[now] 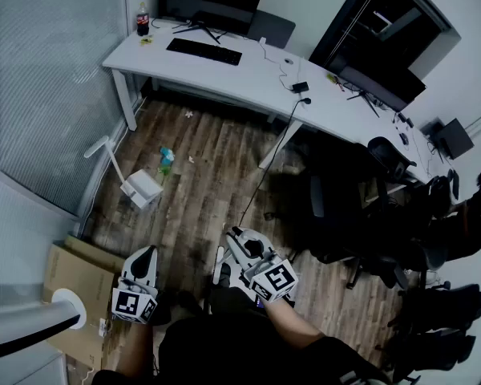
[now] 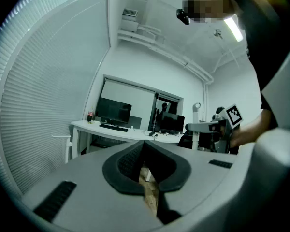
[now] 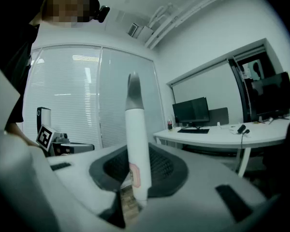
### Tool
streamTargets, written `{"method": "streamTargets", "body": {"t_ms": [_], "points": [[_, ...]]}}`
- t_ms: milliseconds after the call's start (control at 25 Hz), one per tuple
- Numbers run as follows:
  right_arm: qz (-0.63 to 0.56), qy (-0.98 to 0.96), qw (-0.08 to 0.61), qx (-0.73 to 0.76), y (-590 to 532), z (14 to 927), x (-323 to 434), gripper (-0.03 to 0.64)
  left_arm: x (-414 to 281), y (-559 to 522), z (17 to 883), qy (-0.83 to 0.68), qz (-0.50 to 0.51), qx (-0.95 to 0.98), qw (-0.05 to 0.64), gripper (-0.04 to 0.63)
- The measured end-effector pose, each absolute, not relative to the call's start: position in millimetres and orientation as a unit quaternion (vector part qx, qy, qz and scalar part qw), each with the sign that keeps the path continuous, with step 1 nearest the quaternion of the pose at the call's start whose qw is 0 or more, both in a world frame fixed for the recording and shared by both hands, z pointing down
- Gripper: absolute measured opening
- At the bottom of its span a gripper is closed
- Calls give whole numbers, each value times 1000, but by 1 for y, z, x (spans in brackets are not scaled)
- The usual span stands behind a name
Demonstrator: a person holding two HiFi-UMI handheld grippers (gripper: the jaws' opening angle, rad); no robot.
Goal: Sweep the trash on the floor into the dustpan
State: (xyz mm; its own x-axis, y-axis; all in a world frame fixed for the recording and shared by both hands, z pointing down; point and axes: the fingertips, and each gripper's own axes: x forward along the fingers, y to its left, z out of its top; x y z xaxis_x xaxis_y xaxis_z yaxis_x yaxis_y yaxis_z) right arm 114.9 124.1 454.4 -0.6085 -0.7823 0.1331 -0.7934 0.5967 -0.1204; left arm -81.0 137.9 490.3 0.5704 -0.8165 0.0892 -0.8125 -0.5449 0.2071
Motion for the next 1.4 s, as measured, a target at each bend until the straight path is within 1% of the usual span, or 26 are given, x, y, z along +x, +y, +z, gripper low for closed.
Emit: {"method": "streamTargets", "body": {"t_ms": [240,480,720,880,1200,1400], "points": [[81,-893,16,443,149,456,120,80,-92,164,497,-472,-5,874,113,-5],[80,-901,-21,427,158,433,135,80,-69,179,468,-469,-8,879,91,-5],[69,-911,-58,403,177,414,142,81,-49,197,460,-474,-15,875,91,-5],[75,-912,-58,399,184,415,157,81,-37,207,457,-489,-11,867,96,-5],[74,-908,-48,409,187,419,178,81,-39,229,447,-524,12,849,65,-5],[70,-908,-36,411,194,424,189,81,-39,242,443,-548,16,834,59,-5]]}}
